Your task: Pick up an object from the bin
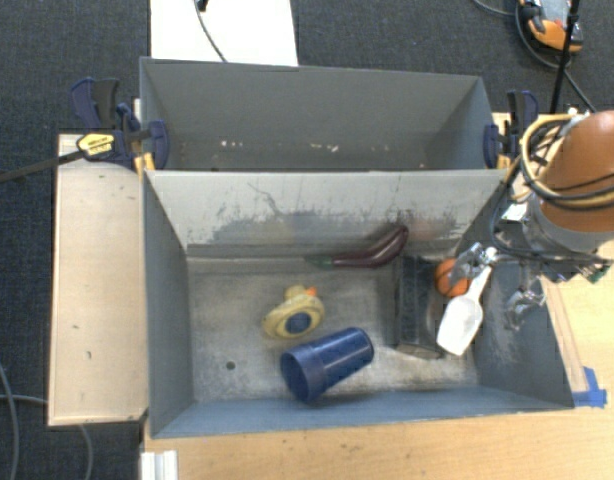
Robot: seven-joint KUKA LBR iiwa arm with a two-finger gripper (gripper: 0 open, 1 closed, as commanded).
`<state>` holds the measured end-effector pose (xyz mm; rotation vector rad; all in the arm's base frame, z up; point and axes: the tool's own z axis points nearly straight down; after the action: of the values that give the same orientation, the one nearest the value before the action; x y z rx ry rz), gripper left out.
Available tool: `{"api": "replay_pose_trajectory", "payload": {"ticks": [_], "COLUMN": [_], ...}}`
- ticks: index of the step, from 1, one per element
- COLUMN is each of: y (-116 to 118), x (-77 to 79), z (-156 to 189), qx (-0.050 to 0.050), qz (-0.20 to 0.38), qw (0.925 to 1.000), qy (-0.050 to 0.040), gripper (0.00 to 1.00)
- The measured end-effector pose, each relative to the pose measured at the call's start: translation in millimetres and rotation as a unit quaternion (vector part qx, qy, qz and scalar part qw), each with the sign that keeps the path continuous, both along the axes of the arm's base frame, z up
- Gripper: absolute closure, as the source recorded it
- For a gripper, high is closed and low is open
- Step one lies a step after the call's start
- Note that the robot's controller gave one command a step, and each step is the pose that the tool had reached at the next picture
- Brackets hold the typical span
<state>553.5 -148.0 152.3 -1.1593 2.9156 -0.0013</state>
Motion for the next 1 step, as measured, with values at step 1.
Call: {"api": "replay_pose_trajectory", "payload": {"ticks": [1], "y": [1.3], "x": [8.5], "z": [-59.7], "qx": [0.002], "qz": [-0.032], "qw": [0.9995], "qy": [-0.0014], "gripper": [0.00]}}
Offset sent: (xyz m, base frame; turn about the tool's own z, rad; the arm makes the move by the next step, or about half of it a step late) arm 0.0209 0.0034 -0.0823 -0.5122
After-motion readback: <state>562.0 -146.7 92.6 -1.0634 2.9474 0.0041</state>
